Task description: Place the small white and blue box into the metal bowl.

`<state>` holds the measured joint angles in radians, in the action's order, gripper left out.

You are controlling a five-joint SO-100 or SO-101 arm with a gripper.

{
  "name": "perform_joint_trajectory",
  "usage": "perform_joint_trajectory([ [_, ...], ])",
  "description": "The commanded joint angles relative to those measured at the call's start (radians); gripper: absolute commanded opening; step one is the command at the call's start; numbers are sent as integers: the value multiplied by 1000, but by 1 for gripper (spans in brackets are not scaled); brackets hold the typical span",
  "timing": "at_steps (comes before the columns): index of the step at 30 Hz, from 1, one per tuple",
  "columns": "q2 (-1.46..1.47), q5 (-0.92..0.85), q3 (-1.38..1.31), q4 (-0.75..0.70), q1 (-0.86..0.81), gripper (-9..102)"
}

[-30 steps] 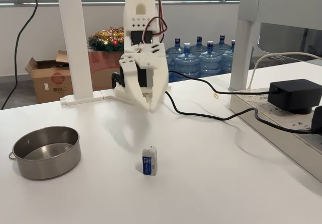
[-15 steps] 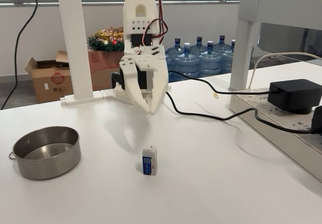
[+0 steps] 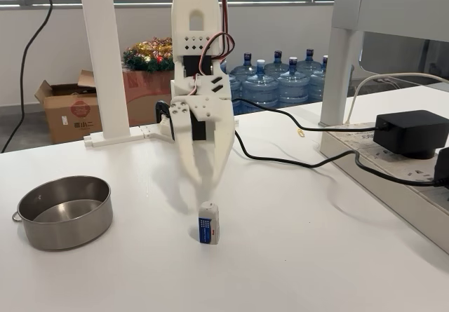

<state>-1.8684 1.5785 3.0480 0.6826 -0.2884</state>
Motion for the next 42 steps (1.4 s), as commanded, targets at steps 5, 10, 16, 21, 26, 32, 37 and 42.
perform_joint_trajectory([
  [5,6,9,-51,5,11,18],
  [10,91,9,-107,14,12,18],
  [16,187,9,-181,14,12,18],
  [21,238,9,-225,14,12,18],
  [26,276,9,-258,14,14,18],
  [32,291,11,-270,14,15,20],
  [37,305,12,-272,15,63,27],
  [42,305,12,-273,15,64,28],
])
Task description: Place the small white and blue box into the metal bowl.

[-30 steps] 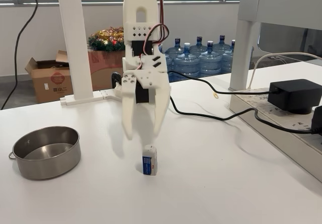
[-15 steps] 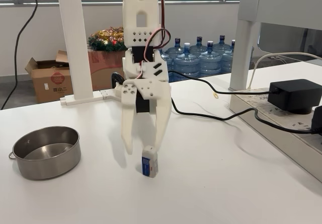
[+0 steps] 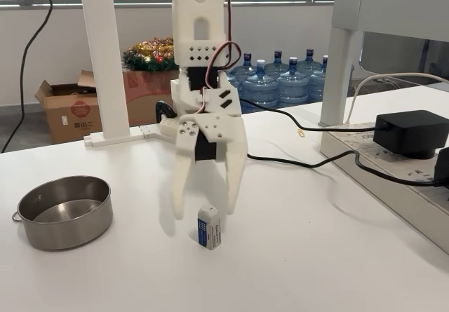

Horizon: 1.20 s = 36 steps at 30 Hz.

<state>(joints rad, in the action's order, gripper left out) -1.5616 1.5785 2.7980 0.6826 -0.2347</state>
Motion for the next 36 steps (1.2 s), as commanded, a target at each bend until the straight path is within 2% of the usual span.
perform_joint_trajectory([
  [1,-2,12,-23,15,11,28],
  [10,91,12,-114,18,11,28],
  [18,242,11,-149,239,0,27],
  [20,238,11,-143,258,-5,27],
  [24,230,9,-133,255,-8,27],
  [29,230,3,-130,256,-15,19],
  [36,250,-3,-130,256,-29,18],
])
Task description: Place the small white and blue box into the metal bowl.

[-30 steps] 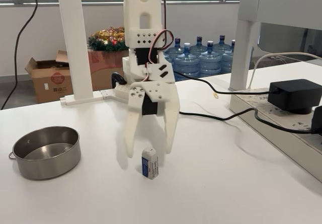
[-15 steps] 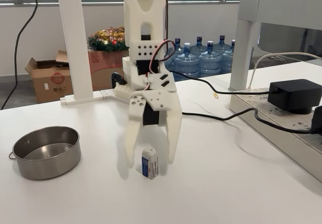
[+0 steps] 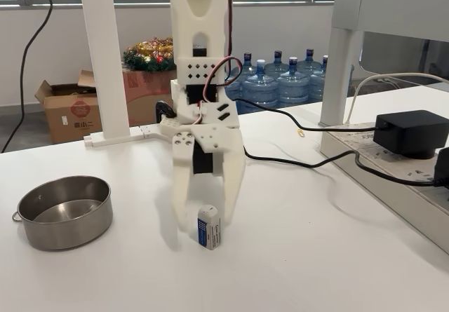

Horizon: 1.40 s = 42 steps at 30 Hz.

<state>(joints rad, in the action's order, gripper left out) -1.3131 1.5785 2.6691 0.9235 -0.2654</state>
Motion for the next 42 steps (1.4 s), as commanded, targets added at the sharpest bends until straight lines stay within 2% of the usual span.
perform_joint_trajectory([
  [1,12,-3,-2,25,2,18],
  [15,64,8,-9,29,3,18],
  [22,64,9,-15,29,0,8],
  [29,64,9,-17,29,0,7],
  [33,63,9,-8,29,-26,-2],
  [42,-48,-2,40,29,-35,-2],
])
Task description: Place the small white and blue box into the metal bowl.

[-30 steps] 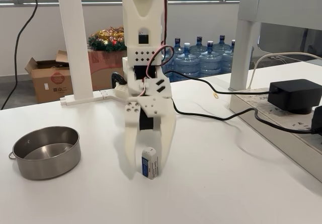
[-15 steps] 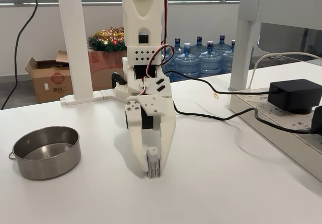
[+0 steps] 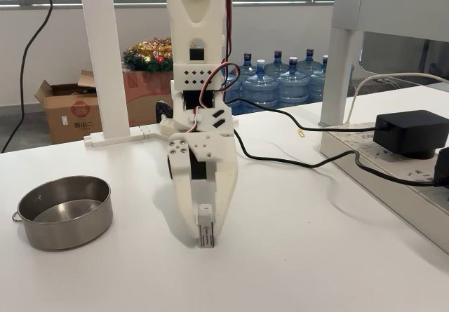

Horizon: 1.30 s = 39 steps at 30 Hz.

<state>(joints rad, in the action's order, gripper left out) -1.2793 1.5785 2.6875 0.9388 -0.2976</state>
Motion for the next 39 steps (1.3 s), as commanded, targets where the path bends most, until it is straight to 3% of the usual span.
perform_joint_trajectory([
  [1,-114,-2,37,14,-5,-2],
  [10,-411,-3,183,0,-104,-2],
  [23,-600,-5,313,0,-428,-3],
  [31,-586,-5,305,-2,-558,-3],
  [39,-443,-5,221,11,-563,-3],
])
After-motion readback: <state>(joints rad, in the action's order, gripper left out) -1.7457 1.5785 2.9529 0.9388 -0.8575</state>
